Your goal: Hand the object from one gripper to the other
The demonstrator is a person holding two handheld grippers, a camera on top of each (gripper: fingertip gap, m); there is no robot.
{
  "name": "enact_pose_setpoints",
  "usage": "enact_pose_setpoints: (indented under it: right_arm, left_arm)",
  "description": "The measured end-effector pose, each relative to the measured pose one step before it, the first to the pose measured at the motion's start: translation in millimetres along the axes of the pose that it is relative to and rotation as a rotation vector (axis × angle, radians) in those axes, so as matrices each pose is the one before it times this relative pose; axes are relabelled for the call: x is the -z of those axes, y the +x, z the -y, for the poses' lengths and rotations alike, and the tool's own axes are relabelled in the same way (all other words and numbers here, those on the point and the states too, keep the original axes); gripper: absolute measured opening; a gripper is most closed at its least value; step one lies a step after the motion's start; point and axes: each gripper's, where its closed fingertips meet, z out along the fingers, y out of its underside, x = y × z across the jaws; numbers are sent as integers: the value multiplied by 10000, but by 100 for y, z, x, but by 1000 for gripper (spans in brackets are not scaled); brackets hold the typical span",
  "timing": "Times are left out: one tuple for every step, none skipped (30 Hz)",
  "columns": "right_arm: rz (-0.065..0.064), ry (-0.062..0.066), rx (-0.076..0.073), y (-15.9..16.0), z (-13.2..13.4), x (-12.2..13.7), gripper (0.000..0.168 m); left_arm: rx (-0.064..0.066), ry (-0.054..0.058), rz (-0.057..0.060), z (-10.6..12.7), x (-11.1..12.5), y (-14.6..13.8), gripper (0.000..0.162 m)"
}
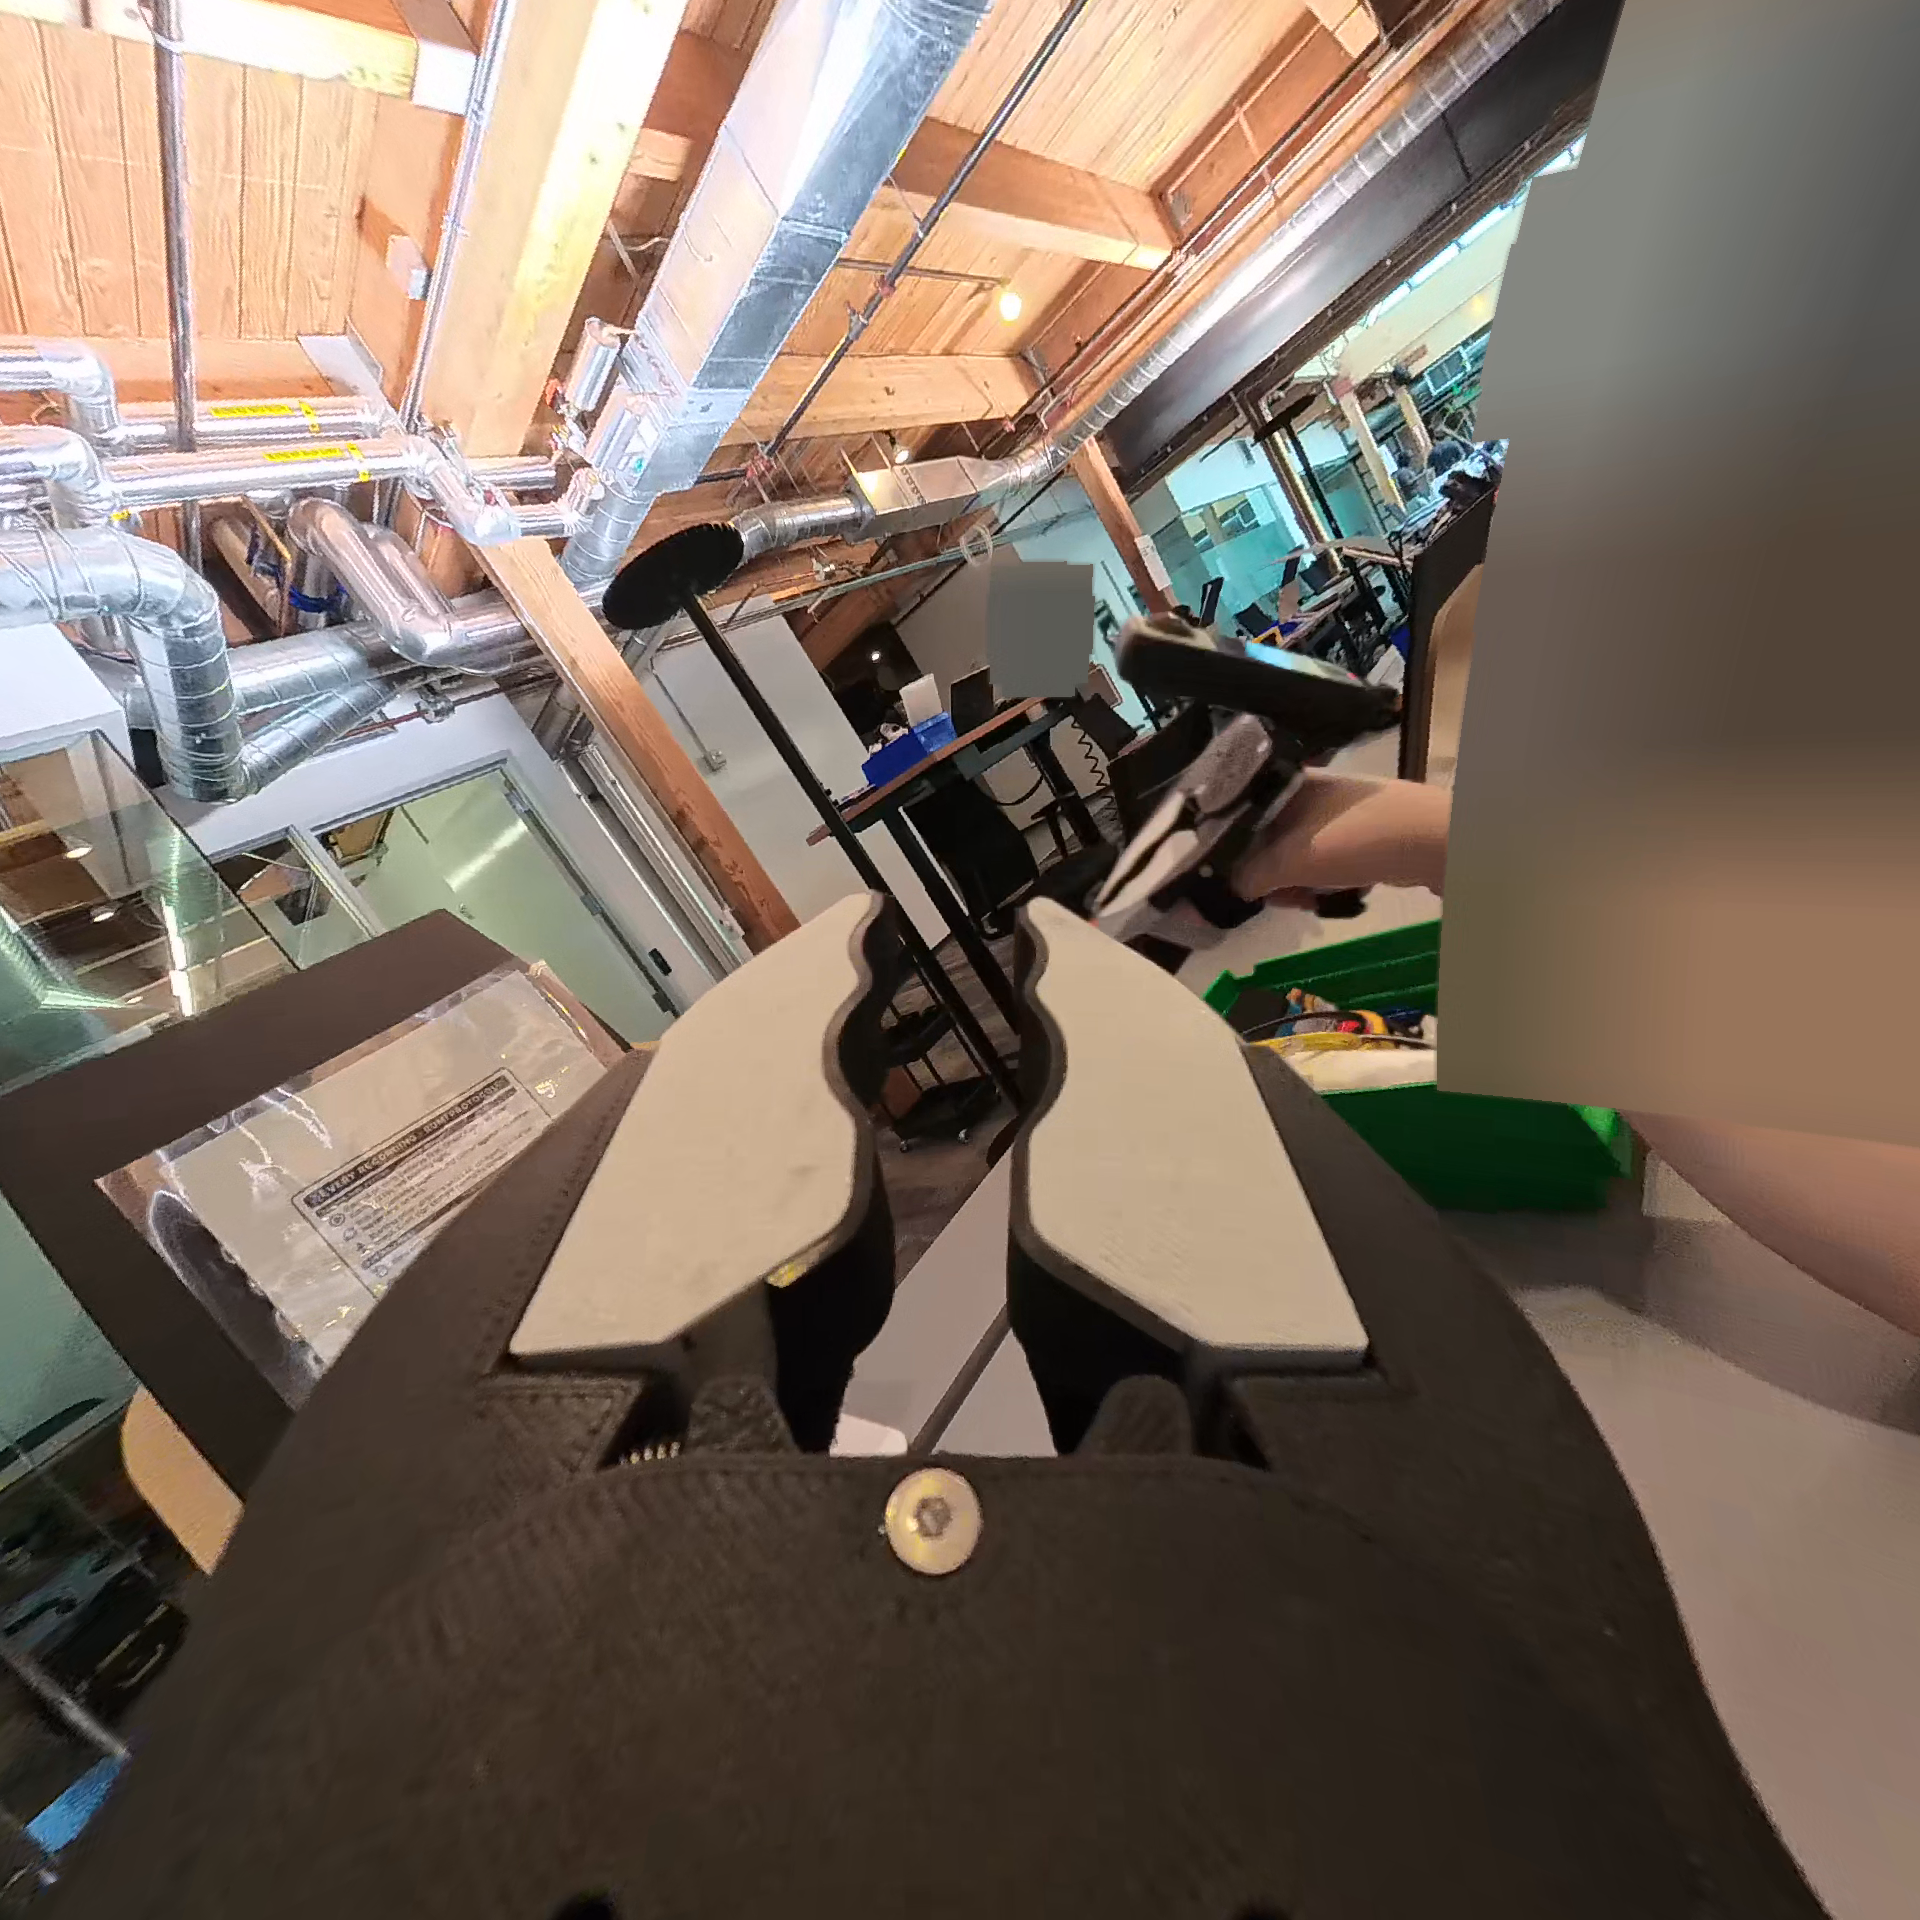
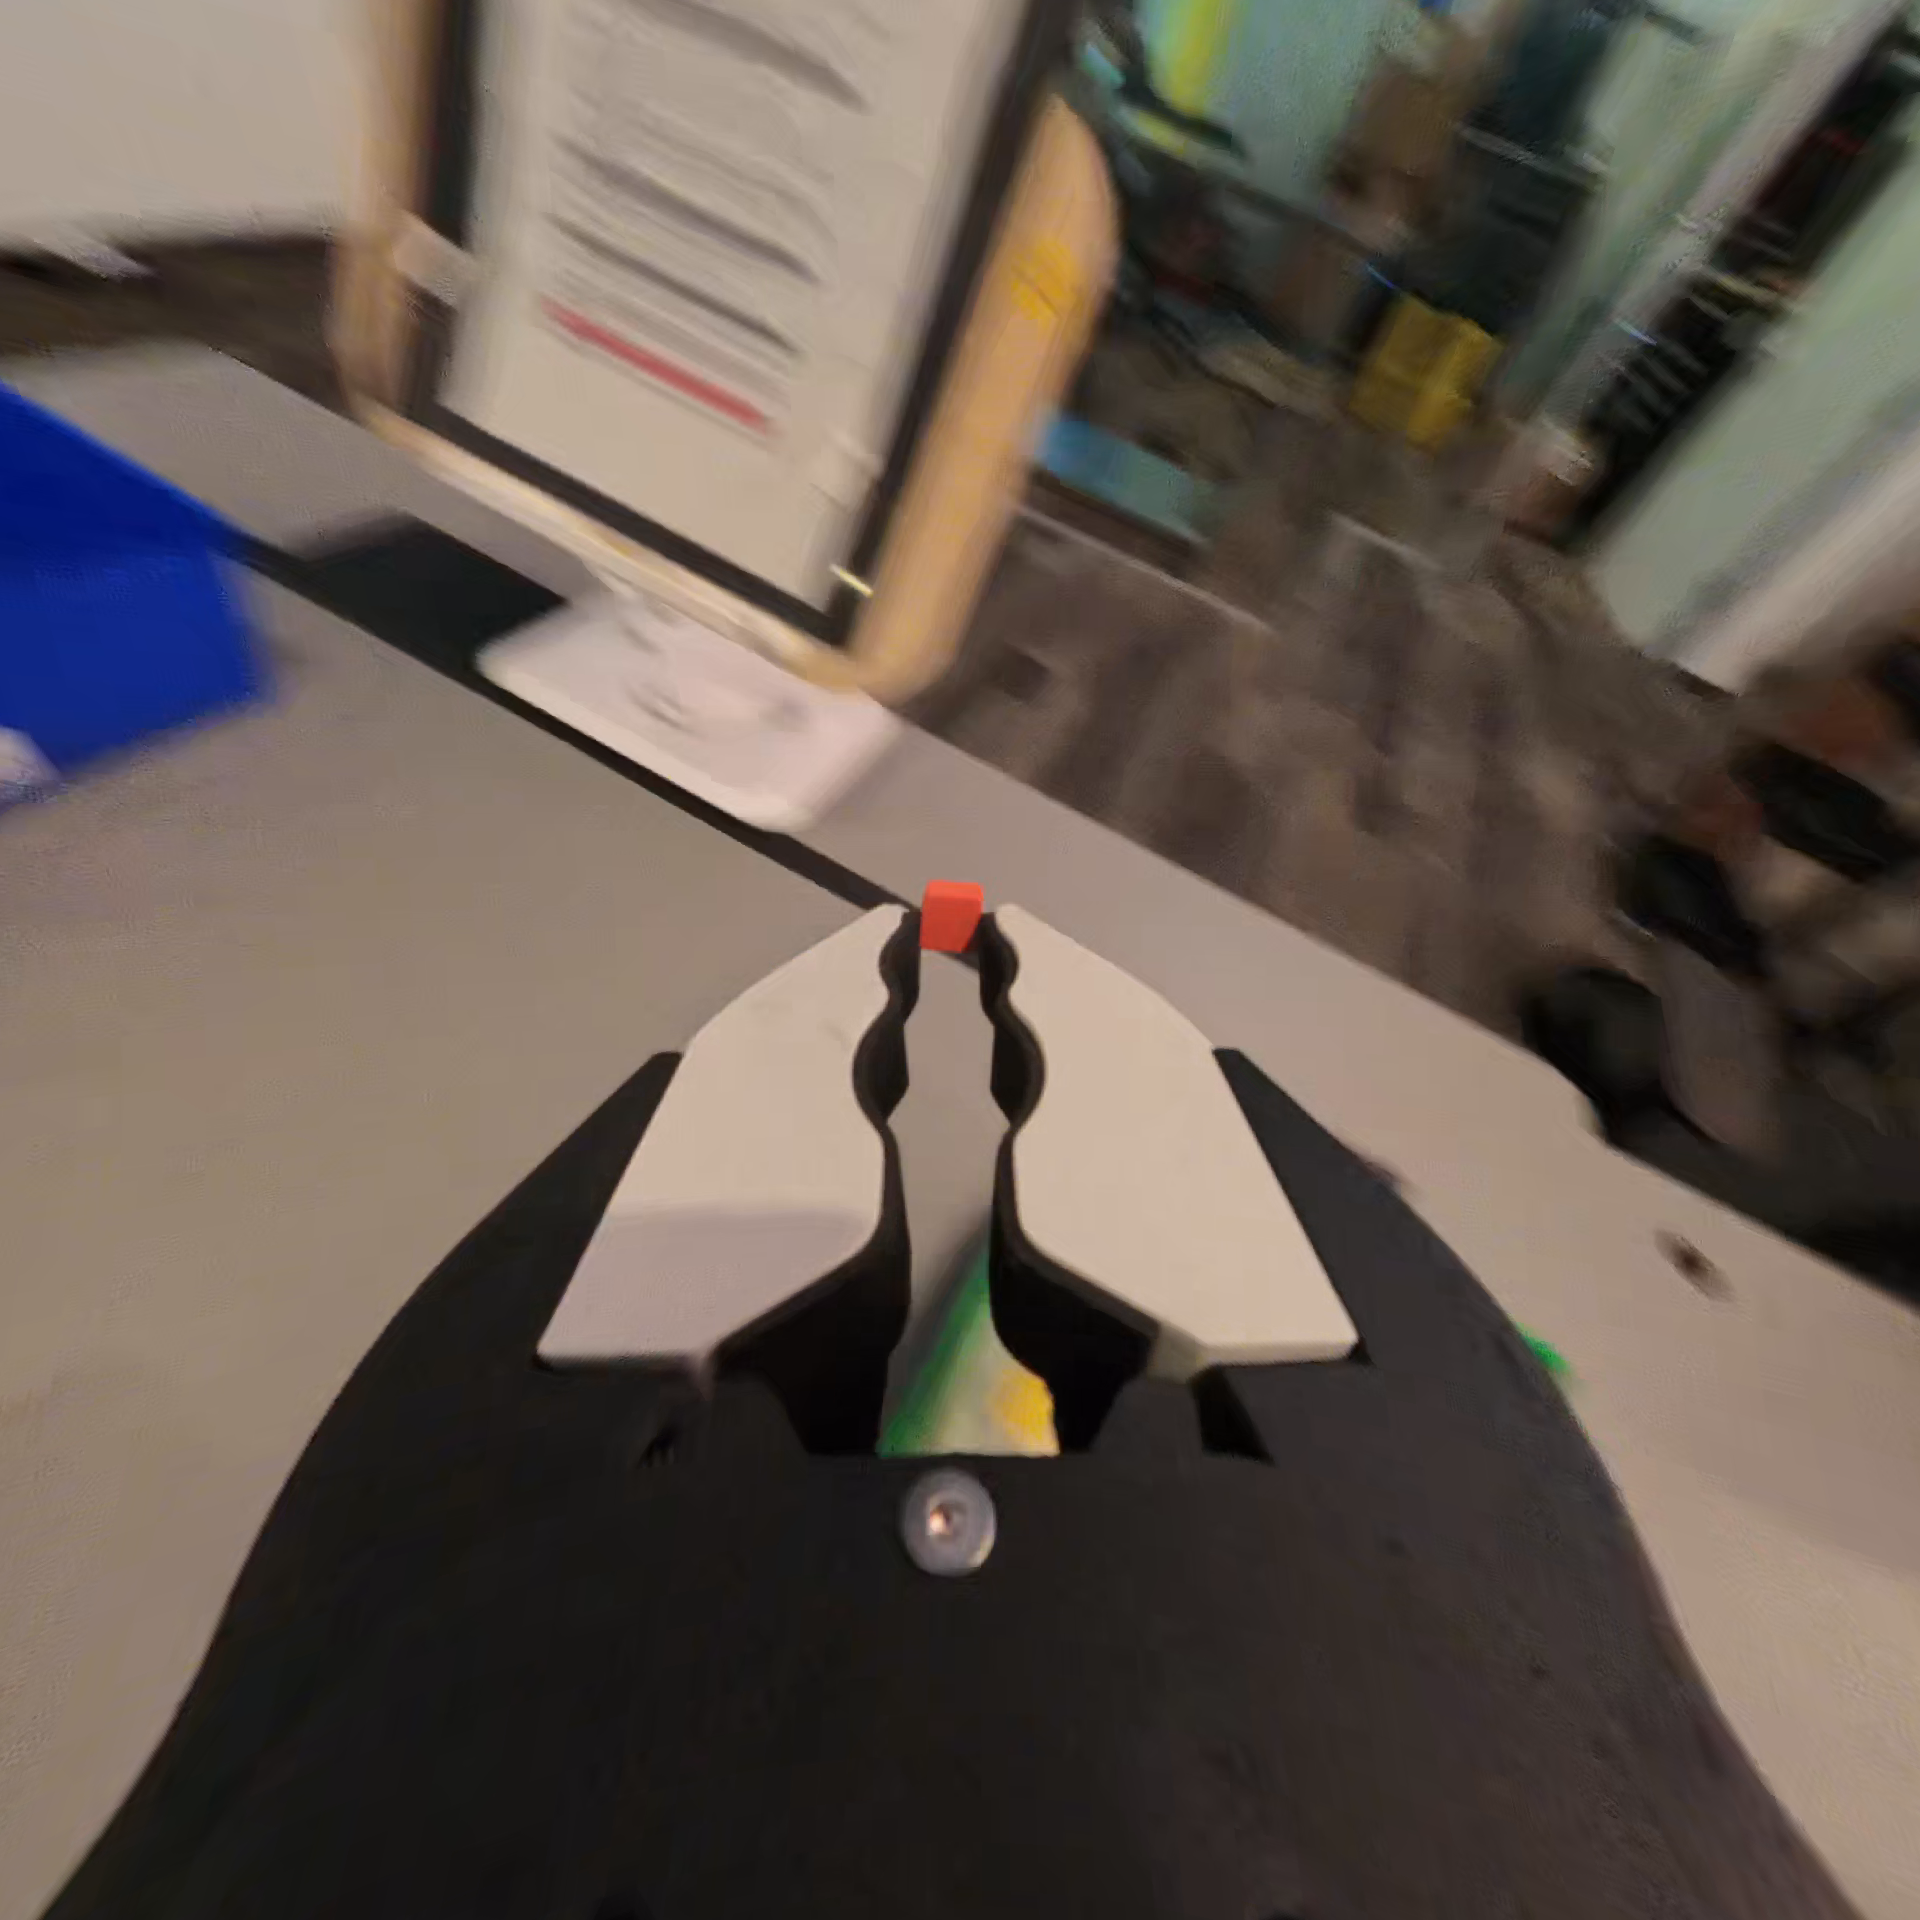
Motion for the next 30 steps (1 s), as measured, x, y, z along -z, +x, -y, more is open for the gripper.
enact_pose_setpoints:
  right_arm:
    - [-626,-561,-349,2403,-2155,546,11]
    - [-379,-408,-799,2174,-1983,268,12]
    - [-351,-384,-1069,2199,-1867,124,12]
    - [-301,-358,-1018,2132,-1655,5,12]
    - [-229,-214,-808,1924,-1312,-140,12]
    - [-133,-147,-630,1581,-1071,-275,12]
    - [-91,-265,-511,1285,-1078,-394,11]
    - [-140,-392,-387,1077,-1091,-548,11]
    - [-160,-407,-238,833,-972,-684,12]
    - [-135,-356,-160,566,-762,-779,12]
    - [-64,-351,-158,305,-657,-831,12]
    - [-24,-389,-173,151,-636,-832,12]
    - [-176,-376,-232,324,-542,-783,11]
    - [-251,-346,-167,466,-501,-632,12]
    - [-157,-285,-105,368,-471,-427,12]
    - [71,-234,-68,89,-492,-242,12]
    - [156,-194,-101,-1,-438,-82,12]
    - [125,-151,-143,50,-341,53,12]
    - [140,-82,-173,-2,-166,212,16]
    - [226,31,-160,-237,74,391,25]
    - [239,169,-112,-394,320,559,30]
    - [138,293,-37,-426,503,689,32]
    - [2,363,100,-382,614,769,33]
    - [-101,424,230,-386,748,845,33]
    - [-56,491,265,-557,879,920,33]
    - [98,590,252,-866,1084,967,33]
    - [223,716,267,-1124,1309,978,33]
    - [265,806,281,-1257,1472,918,33]
    - [288,792,266,-1329,1504,835,33]
    - [315,712,224,-1363,1424,699,34]
  left_arm:
    - [0,39,11,273,200,0,19]
    - [-11,27,14,258,200,-6,19]
    - [-19,40,10,259,195,20,18]
    - [-35,74,-5,313,204,42,18]
    - [-47,100,-39,337,211,100,18]
    - [-46,88,-51,348,215,113,17]
    - [-43,59,-43,300,200,108,17]
    - [-46,44,-41,277,203,96,16]
    - [-36,46,-18,260,204,61,16]
    - [-29,56,5,268,193,13,16]
    - [-37,61,-10,247,194,36,15]
    - [-40,49,-8,226,189,30,15]
    - [-24,30,25,192,187,-44,15]
    - [-15,37,73,209,171,-118,15]
    - [-5,47,75,209,187,-133,14]
    - [17,45,44,202,160,-102,14]
    - [36,26,34,151,164,-106,14]
    - [39,2,47,102,135,-135,14]
    - [38,1,85,81,123,-204,14]
    - [43,23,102,89,119,-242,14]
    - [75,14,89,61,102,-251,15]
    - [96,3,67,28,87,-220,15]
    - [86,-12,82,-17,79,-254,15]
    - [61,-76,128,-117,70,-339,15]
    - [-6,-162,170,-250,87,-401,15]
    - [-103,-280,237,-461,118,-531,15]
    - [-174,-475,334,-784,122,-718,16]
    - [-222,-682,405,-1151,120,-907,17]
    - [-256,-760,456,-1341,116,-1037,19]
    - [-180,-680,514,-1321,80,-1196,20]
